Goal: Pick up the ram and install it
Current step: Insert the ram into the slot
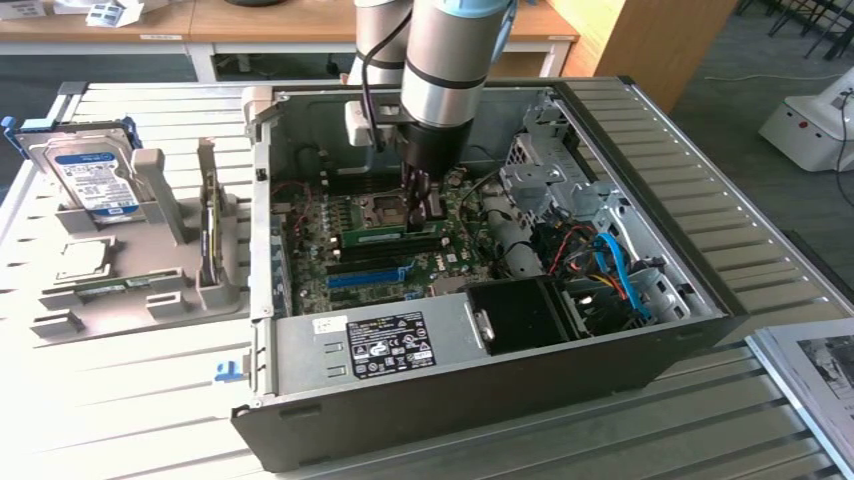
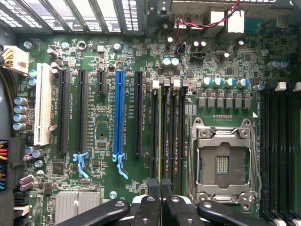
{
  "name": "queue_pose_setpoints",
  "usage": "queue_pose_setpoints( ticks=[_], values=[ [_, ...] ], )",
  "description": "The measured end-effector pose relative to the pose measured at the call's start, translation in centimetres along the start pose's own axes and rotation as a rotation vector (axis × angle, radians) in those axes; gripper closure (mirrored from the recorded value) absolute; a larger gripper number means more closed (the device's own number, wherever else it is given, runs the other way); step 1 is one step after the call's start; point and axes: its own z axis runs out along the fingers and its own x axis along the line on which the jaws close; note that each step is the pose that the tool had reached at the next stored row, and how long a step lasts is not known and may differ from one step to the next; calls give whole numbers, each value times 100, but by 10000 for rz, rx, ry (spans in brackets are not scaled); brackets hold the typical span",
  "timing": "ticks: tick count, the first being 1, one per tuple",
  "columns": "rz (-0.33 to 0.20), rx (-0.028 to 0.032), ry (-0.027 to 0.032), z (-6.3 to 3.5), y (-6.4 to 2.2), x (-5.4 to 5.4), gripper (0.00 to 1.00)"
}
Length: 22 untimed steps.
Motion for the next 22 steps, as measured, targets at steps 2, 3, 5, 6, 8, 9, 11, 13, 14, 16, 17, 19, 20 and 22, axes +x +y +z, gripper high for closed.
queue_pose_setpoints(
  ticks=[2, 3, 5, 6, 8, 9, 11, 13, 14, 16, 17, 19, 20, 22],
  values=[
    [0, 3, 0, 0, 0, 0, 89],
    [2, 4, -1, 0, 1, 0, 89],
    [1, 4, 0, 0, 1, 0, 89],
    [2, 4, 1, 0, 1, 0, 89],
    [4, 3, 2, -1, 2, 5, 89],
    [4, 4, 0, 0, 2, 7, 89],
    [2, 4, 0, -1, 1, 13, 89],
    [2, 4, 0, 0, 1, 19, 89],
    [2, 4, 0, -1, 1, 19, 89],
    [2, 4, 0, 0, 1, 19, 89],
    [2, 4, 1, 0, 1, 20, 89],
    [1, 8, 1, 3, 1, 20, 89],
    [1, 9, 0, 5, 0, 20, 89],
    [0, 12, 0, 10, 0, 20, 89]
  ],
)
